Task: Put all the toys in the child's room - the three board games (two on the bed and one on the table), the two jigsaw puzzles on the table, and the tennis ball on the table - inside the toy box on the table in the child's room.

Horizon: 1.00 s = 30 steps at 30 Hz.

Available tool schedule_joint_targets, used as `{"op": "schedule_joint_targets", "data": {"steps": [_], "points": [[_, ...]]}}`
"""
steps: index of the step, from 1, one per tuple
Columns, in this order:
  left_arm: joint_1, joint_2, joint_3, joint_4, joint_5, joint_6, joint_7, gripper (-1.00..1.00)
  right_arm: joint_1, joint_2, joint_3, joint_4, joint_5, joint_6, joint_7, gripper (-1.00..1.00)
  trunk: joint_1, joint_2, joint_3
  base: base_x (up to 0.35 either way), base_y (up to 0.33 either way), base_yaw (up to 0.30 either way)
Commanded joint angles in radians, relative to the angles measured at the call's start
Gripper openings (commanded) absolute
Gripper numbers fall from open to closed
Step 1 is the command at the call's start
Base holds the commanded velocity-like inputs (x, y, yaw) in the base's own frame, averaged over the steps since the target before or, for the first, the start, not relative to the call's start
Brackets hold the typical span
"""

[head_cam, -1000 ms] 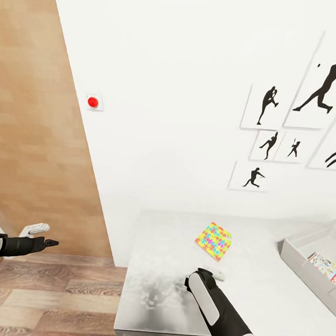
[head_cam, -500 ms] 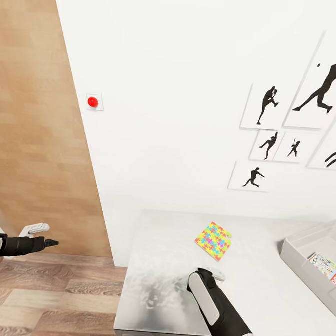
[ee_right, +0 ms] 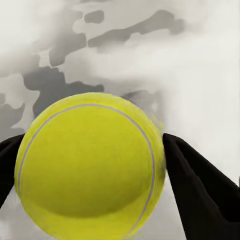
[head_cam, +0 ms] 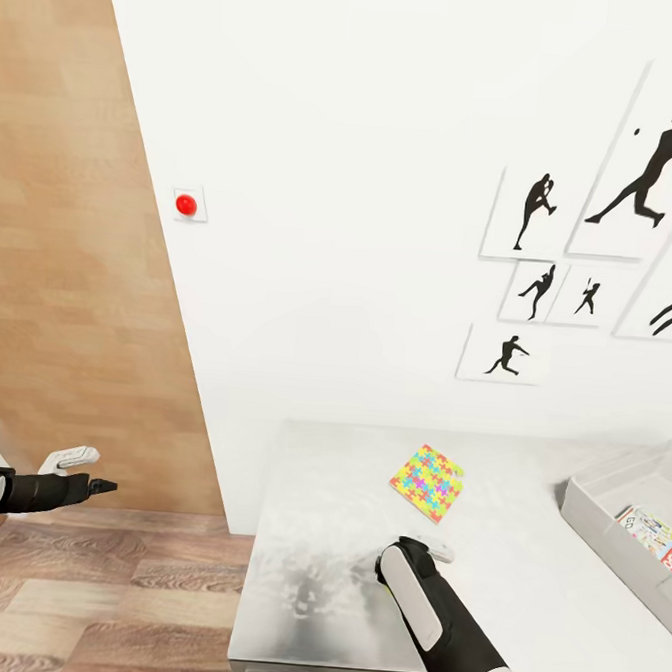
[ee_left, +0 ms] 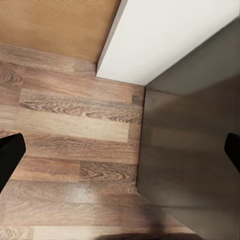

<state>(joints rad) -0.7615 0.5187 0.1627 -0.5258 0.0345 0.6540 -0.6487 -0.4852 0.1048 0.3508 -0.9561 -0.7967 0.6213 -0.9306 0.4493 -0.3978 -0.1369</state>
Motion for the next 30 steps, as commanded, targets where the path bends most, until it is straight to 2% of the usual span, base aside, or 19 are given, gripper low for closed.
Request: {"op": "schedule_joint_targets", "data": {"steps": [1, 15, 19, 23, 30], "points": [[-0.001, 0.0, 0.003, 0.0, 0.003, 0.008, -0.002, 1.0, -0.001, 0.0, 0.002, -0.001, -0.009, 0.002, -0.008, -1.0, 0.001, -0.002, -0.001, 0.0, 0.0, 0.0], [-0.001, 0.002, 0.01, 0.0, 0.008, 0.018, -0.018, 1.0, 0.004, 0.001, 0.001, -0.015, -0.011, 0.001, -0.008, -1.0, 0.001, -0.002, 0.02, 0.0, 0.0, -0.002], [-0.001, 0.007, 0.009, 0.0, 0.011, 0.02, -0.029, 1.0, 0.013, 0.0, 0.0, -0.079, -0.012, 0.002, -0.004, -1.0, 0.001, -0.002, 0.027, 0.0, 0.0, -0.047], [-0.001, 0.012, 0.009, 0.0, 0.01, 0.021, -0.093, 1.0, 0.013, -0.001, 0.0, -0.185, -0.017, 0.011, 0.0, -1.0, 0.001, -0.002, 0.033, 0.0, 0.0, -0.06], [-0.001, 0.024, 0.009, -0.009, 0.006, 0.021, -0.264, 1.0, 0.014, -0.002, 0.0, -0.285, -0.025, 0.02, 0.007, -1.0, 0.001, -0.002, 0.044, 0.0, 0.0, -0.066]]}}
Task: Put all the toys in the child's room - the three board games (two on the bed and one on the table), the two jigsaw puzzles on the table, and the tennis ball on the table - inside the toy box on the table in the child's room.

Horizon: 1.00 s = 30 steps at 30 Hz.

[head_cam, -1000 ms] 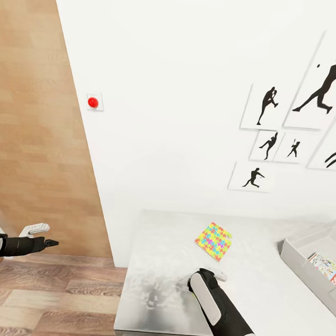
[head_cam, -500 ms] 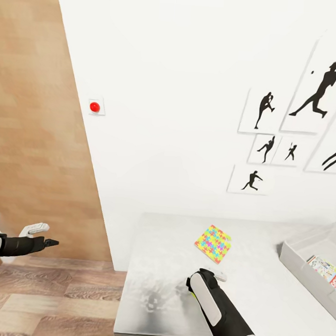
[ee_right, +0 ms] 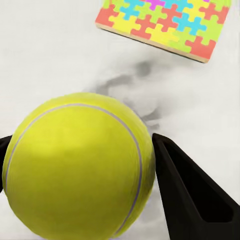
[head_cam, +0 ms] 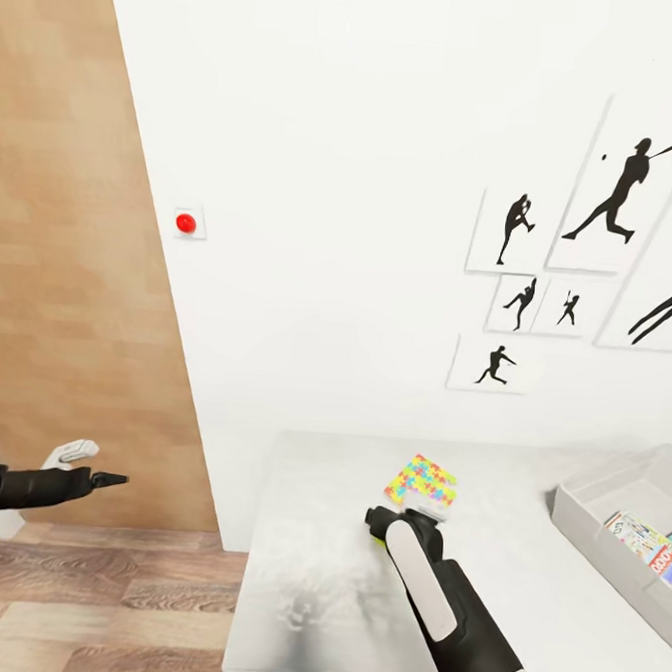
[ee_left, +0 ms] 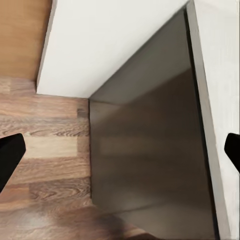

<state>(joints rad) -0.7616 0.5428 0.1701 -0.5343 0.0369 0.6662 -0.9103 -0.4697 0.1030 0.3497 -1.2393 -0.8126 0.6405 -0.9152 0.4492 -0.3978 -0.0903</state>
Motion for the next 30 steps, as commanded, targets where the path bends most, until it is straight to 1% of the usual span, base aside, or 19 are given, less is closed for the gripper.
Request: {"op": "schedule_joint_targets", "data": {"steps": [1, 2, 3, 4, 5, 6, 8, 9, 11, 12, 14, 15, 17, 20, 24, 30], "points": [[-0.001, 0.002, 0.002, -0.002, 0.002, 0.008, -0.036, 1.0, 0.002, -0.001, 0.0, -0.015, -0.013, 0.004, 0.002, -1.0, 0.001, -0.002, -0.001, 0.0, 0.0, -0.071], [-0.001, 0.006, 0.002, -0.003, 0.001, 0.008, -0.07, 1.0, 0.006, -0.005, -0.003, -0.029, -0.017, 0.009, 0.02, -1.0, 0.001, -0.002, 0.001, 0.0, 0.0, -0.071], [-0.001, 0.012, 0.001, -0.004, 0.001, 0.008, -0.104, 1.0, 0.009, -0.017, -0.007, -0.044, -0.022, 0.016, 0.045, -1.0, 0.001, -0.002, 0.002, 0.0, 0.0, -0.072], [-0.001, 0.015, 0.001, -0.004, 0.001, 0.008, -0.121, 1.0, 0.01, -0.025, -0.011, -0.053, -0.025, 0.02, 0.06, -1.0, 0.001, -0.002, 0.004, 0.0, 0.0, -0.072], [-0.001, 0.022, 0.001, -0.005, 0.001, 0.008, -0.156, 1.0, 0.013, -0.044, -0.018, -0.069, -0.035, 0.027, 0.095, -1.0, 0.001, -0.002, 0.006, 0.0, 0.0, -0.071], [-0.001, 0.028, 0.001, -0.005, 0.001, 0.007, -0.193, 1.0, 0.015, -0.062, -0.024, -0.082, -0.053, 0.032, 0.133, -1.0, 0.001, -0.002, 0.007, 0.0, 0.0, -0.056], [-0.001, 0.04, 0.002, -0.005, 0.001, 0.006, -0.266, 1.0, 0.017, -0.097, -0.031, -0.097, -0.108, 0.038, 0.214, -1.0, 0.001, -0.002, 0.01, 0.0, 0.0, -0.029], [-0.001, 0.043, 0.002, -0.005, 0.0, 0.005, -0.285, 1.0, 0.017, -0.106, -0.032, -0.099, -0.124, 0.039, 0.232, -1.0, 0.001, -0.002, 0.012, 0.0, 0.0, -0.018], [-0.001, 0.056, 0.001, -0.005, 0.0, 0.003, -0.353, 1.0, 0.018, -0.14, -0.034, -0.106, -0.184, 0.041, 0.299, -1.0, 0.001, -0.002, 0.015, 0.0, 0.0, -0.01], [-0.001, 0.06, 0.001, -0.005, 0.0, 0.003, -0.384, 1.0, 0.018, -0.154, -0.034, -0.108, -0.207, 0.041, 0.326, -1.0, 0.001, -0.002, 0.017, 0.0, 0.0, -0.005], [-0.001, 0.066, 0.001, -0.005, 0.0, 0.001, -0.439, 1.0, 0.019, -0.174, -0.035, -0.11, -0.237, 0.041, 0.375, -1.0, 0.001, -0.002, 0.02, 0.0, 0.0, -0.003], [-0.001, 0.068, 0.001, -0.005, 0.0, 0.001, -0.451, 1.0, 0.02, -0.176, -0.035, -0.111, -0.242, 0.041, 0.387, -1.0, 0.001, -0.002, 0.022, 0.0, 0.0, -0.002], [-0.001, 0.073, 0.001, -0.004, 0.0, 0.0, -0.496, 1.0, 0.021, -0.183, -0.035, -0.112, -0.254, 0.042, 0.434, -1.0, 0.001, -0.002, 0.025, 0.0, 0.0, -0.001], [-0.001, 0.082, 0.002, -0.004, 0.001, 0.0, -0.551, 1.0, 0.022, -0.186, -0.035, -0.112, -0.26, 0.043, 0.485, -1.0, 0.001, -0.002, 0.029, 0.0, 0.0, 0.0], [-0.001, 0.091, 0.001, -0.003, 0.001, -0.001, -0.583, 1.0, 0.022, -0.187, -0.035, -0.112, -0.261, 0.043, 0.504, -1.0, 0.001, -0.002, 0.036, -0.001, 0.0, 0.0], [-0.001, 0.094, 0.002, -0.003, 0.008, -0.001, -0.593, 1.0, 0.037, -0.187, -0.035, -0.112, -0.261, 0.041, 0.514, -1.0, 0.001, -0.002, 0.045, -0.049, 0.0, 0.0]]}}
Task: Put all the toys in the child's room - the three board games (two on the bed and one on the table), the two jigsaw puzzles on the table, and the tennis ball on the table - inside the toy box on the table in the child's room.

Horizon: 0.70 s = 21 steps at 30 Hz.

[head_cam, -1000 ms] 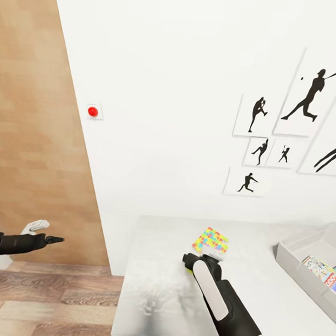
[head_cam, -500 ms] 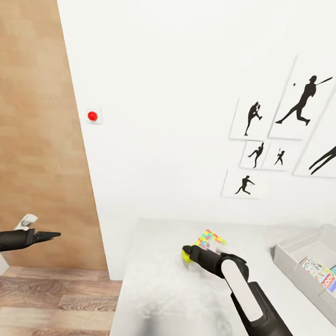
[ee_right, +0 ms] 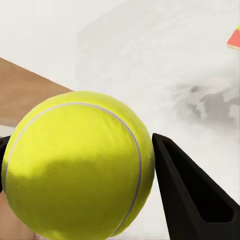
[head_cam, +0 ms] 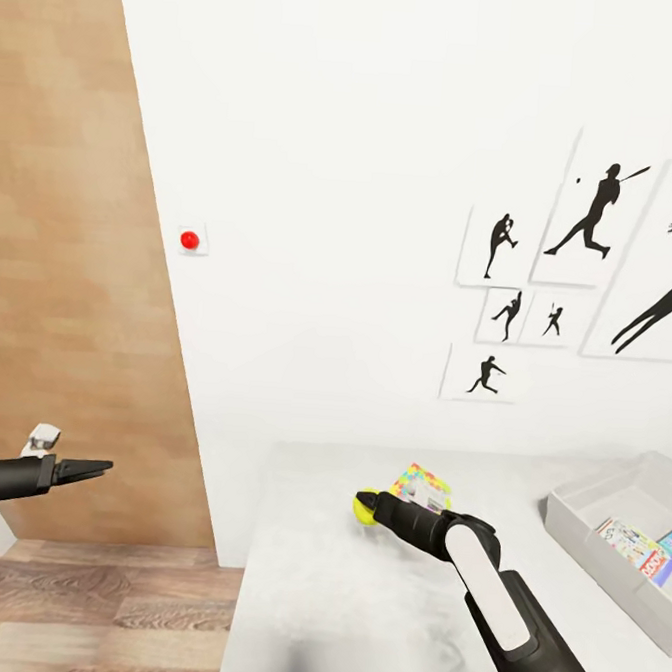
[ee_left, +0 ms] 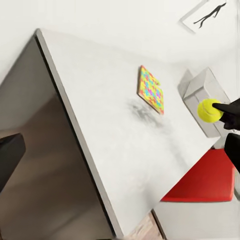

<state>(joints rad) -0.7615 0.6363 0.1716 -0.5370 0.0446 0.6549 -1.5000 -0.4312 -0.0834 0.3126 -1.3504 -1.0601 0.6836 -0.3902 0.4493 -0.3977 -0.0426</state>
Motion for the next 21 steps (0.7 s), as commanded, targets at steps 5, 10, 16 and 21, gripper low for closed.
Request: {"op": "schedule_joint_targets", "data": {"steps": [5, 10, 16, 21], "points": [[-0.001, 0.0, 0.001, 0.0, 0.002, 0.012, -0.016, 1.0, 0.01, 0.0, 0.002, -0.032, -0.014, -0.001, -0.009, -1.0, 0.001, -0.002, 0.006, -0.01, 0.0, 0.0], [-0.001, 0.0, 0.002, 0.0, 0.002, 0.013, -0.046, 1.0, 0.015, -0.001, 0.002, -0.038, -0.014, -0.001, -0.009, -1.0, 0.001, -0.002, 0.014, -0.001, 0.0, 0.0], [-0.001, 0.0, 0.002, 0.0, 0.001, 0.013, -0.065, 1.0, 0.017, 0.0, 0.002, -0.039, -0.014, -0.002, -0.009, -1.0, 0.001, -0.002, 0.023, 0.0, 0.0, 0.0], [-0.001, 0.0, 0.002, 0.0, 0.001, 0.012, -0.065, 1.0, 0.017, 0.0, 0.002, -0.039, -0.013, -0.006, -0.009, -1.0, 0.001, -0.002, 0.028, 0.0, 0.0, 0.0]]}}
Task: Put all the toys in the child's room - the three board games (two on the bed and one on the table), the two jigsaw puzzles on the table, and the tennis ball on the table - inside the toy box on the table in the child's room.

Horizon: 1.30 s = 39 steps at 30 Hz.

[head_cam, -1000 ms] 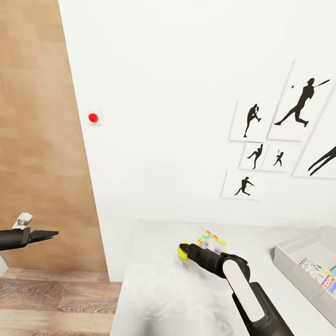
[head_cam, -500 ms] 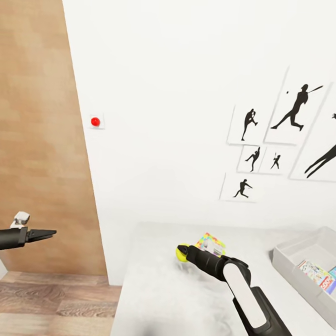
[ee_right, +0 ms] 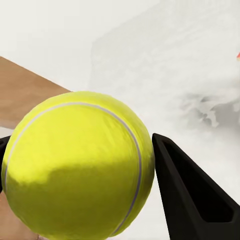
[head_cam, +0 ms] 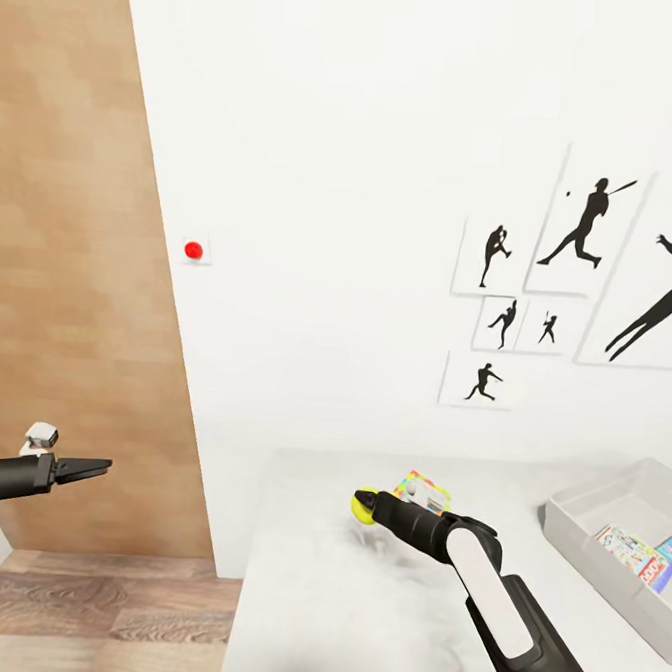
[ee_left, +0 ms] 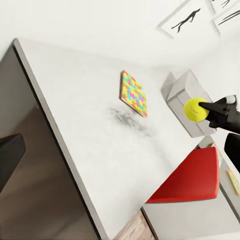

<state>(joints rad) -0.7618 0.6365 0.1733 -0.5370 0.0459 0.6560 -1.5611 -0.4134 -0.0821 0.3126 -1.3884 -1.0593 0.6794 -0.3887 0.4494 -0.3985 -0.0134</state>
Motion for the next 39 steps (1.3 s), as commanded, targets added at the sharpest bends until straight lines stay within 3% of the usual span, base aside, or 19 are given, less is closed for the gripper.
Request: {"op": "schedule_joint_targets", "data": {"steps": [1, 20, 39], "points": [[-0.001, 0.0, 0.0, 0.0, -0.001, 0.01, -0.004, 1.0, -0.001, -0.001, 0.002, -0.001, -0.013, -0.004, -0.011, -1.0, 0.001, -0.002, -0.001, 0.0, 0.0, 0.0], [-0.001, 0.002, 0.0, 0.005, -0.003, 0.005, -0.002, 1.0, -0.001, 0.013, 0.002, -0.02, -0.014, -0.008, -0.011, -1.0, 0.001, -0.002, -0.001, -0.01, -0.02, -0.004], [-0.001, 0.002, 0.0, 0.005, -0.001, 0.005, -0.005, 1.0, -0.001, 0.007, 0.002, -0.02, -0.015, -0.009, -0.009, -1.0, 0.001, -0.002, 0.013, -0.069, -0.068, -0.246]]}}
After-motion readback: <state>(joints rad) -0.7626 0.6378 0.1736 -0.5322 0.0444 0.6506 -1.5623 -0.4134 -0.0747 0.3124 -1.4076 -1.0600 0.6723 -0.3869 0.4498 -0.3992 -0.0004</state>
